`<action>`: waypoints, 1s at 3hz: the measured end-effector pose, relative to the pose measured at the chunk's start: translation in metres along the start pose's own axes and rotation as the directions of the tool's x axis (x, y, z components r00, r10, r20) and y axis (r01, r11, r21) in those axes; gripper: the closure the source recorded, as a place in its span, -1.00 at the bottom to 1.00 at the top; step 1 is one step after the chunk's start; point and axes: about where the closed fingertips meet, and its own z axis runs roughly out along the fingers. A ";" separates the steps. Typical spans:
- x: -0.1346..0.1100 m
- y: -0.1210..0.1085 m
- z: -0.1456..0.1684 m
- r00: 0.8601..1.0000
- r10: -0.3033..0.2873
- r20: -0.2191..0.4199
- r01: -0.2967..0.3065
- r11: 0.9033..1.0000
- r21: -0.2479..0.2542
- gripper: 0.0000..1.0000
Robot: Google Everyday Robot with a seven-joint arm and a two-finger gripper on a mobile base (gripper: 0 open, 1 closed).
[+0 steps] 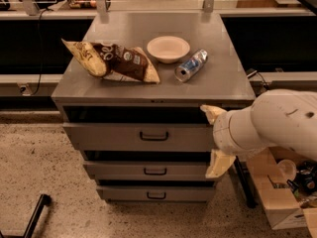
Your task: Open top drawer
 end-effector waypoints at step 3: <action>0.050 0.017 0.060 0.991 -0.014 -0.132 0.010 0.999 -0.035 -1.00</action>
Offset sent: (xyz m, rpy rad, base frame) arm 0.0132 -0.0270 -0.0877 -0.1609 0.0404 -0.0507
